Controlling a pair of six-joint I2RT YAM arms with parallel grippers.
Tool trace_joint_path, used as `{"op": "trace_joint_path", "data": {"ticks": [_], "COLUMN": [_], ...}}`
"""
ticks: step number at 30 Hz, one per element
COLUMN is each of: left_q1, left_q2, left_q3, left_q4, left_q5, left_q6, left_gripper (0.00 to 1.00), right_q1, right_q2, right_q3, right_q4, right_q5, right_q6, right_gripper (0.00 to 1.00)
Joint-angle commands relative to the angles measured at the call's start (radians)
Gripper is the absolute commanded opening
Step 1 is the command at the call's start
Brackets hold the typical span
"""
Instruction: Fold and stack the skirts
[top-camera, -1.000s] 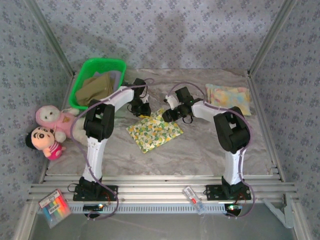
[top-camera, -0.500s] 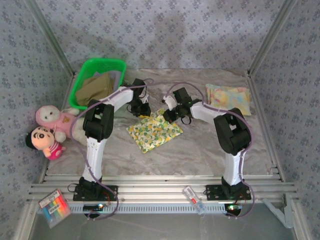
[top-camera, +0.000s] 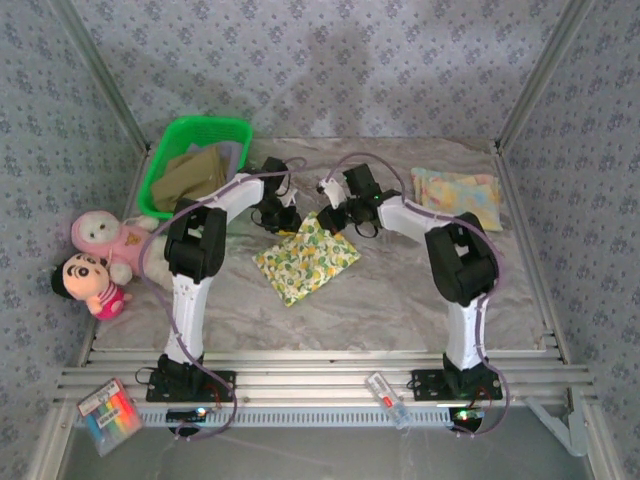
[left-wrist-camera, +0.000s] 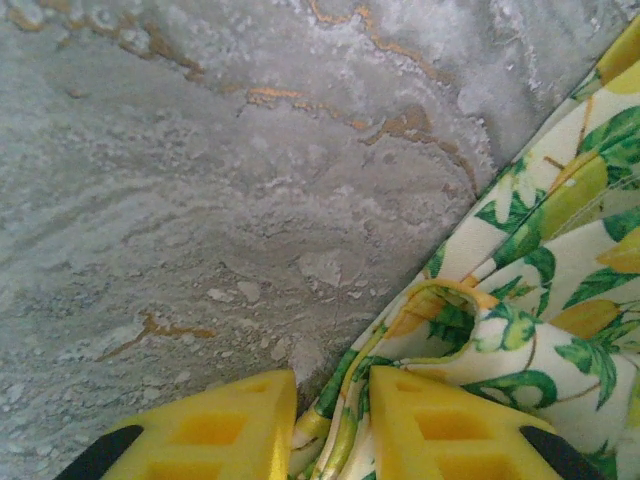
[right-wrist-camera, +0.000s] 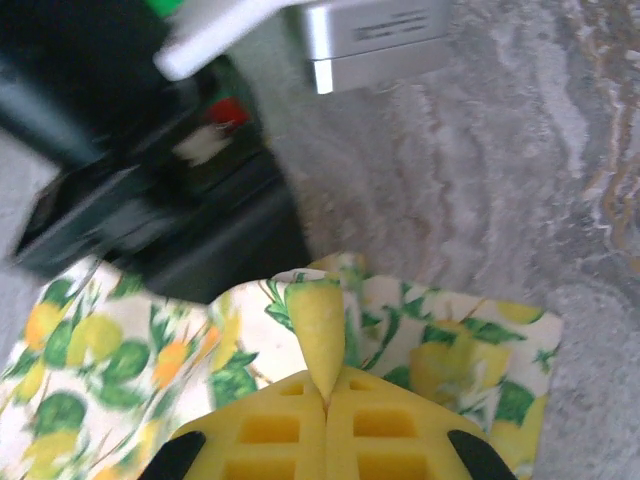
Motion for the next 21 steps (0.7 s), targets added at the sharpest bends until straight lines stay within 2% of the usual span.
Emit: {"op": "trace_joint_path", "data": {"ticks": [1, 9, 12, 15, 21], "left_q1": [-0.01, 0.005, 0.007, 0.004, -0.072], "left_q2": [0.03, -0.005, -0.061, -0.154, -0.352], "left_q3": [-0.035, 0.005, 0.009, -0.027, -0.221], "left_q4": [0.004, -0.021, -0.032, -0.035, 0.066], "left_q5": [0.034, 0.061, 0.056, 0.032, 0.052], "left_q6": [0.049, 0.056, 0.034, -0.026, -0.22], "left_gripper": [0.29, 0.35, 0.43, 0.51, 0.5], "right_q1": [-0.022, -0.024, -0.022, -0.019, -0.012], "right_q2": [0.071, 0.141, 0.144, 0.146, 0.148], "right_q3": [0.049, 0.096, 0.091, 0.089, 0.086], "right_q4": [0.014, -0.07, -0.079, -0.088, -0.086], "right_q5": [-0.007, 0.048, 0.037, 0.043, 0.059], "right_q6": [0.049, 0.071, 0.074, 0.081, 0.106], "right_gripper": [0.0, 0.0, 0.0, 0.0, 0.0]}}
